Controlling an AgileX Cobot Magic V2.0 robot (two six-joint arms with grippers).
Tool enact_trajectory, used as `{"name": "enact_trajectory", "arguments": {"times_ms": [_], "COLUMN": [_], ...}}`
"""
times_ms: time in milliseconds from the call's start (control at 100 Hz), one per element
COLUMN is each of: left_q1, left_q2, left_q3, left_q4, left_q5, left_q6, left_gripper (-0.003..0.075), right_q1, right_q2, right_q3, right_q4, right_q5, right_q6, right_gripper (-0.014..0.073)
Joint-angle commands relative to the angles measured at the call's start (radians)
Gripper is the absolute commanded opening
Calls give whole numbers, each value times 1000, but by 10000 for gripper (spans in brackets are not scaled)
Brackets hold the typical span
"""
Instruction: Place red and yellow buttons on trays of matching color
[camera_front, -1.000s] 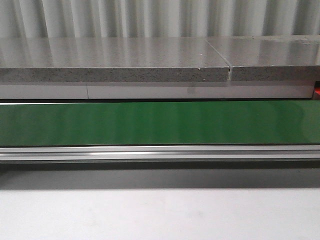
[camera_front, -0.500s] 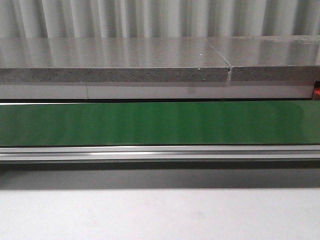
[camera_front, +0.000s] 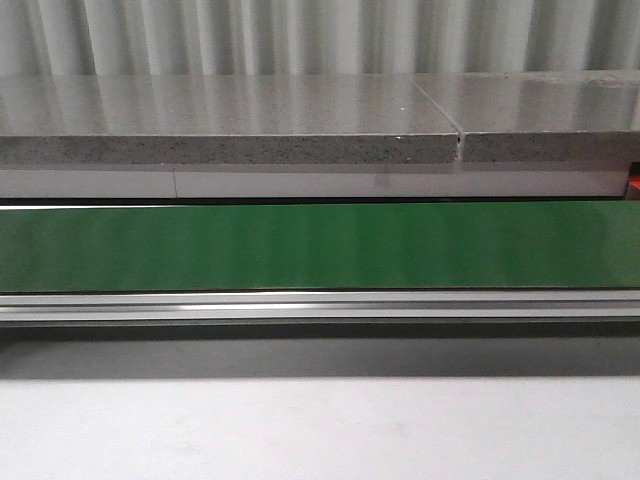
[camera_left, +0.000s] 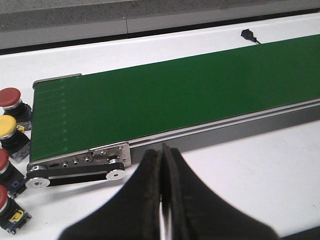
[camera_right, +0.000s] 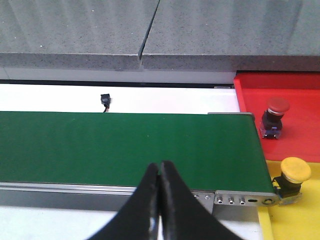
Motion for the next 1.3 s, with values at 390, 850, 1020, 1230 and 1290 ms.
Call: {"name": "enact_trajectory", "arguments": {"times_ms": [390,850,1020,1230,1290], "left_q1": [-8,-6,92,264,308], "left_q2": [258,618,690,731,740], "left_q3": [-59,-228,-277,-295,-295], "left_q4": [-7,-8,-27,-85,-111], "left_q5": [-187,-207,-212,-168,-135], "left_q6": [-15,-15,-15,0,17], "left_gripper": [-20,-20,-20,-18,-15], "right_q1": [0,0,0,0,0], "right_q2": [10,10,10,10,10], "right_q3": [-20,-20,-20,-20,-20], "right_q4": [-1,-1,-1,-1,-1], "right_q5": [-67,-67,-67,-67,-67], "right_q6": [-10,-10,-10,-10,-10], "right_gripper": [-89,-89,-89,-89,-89]}}
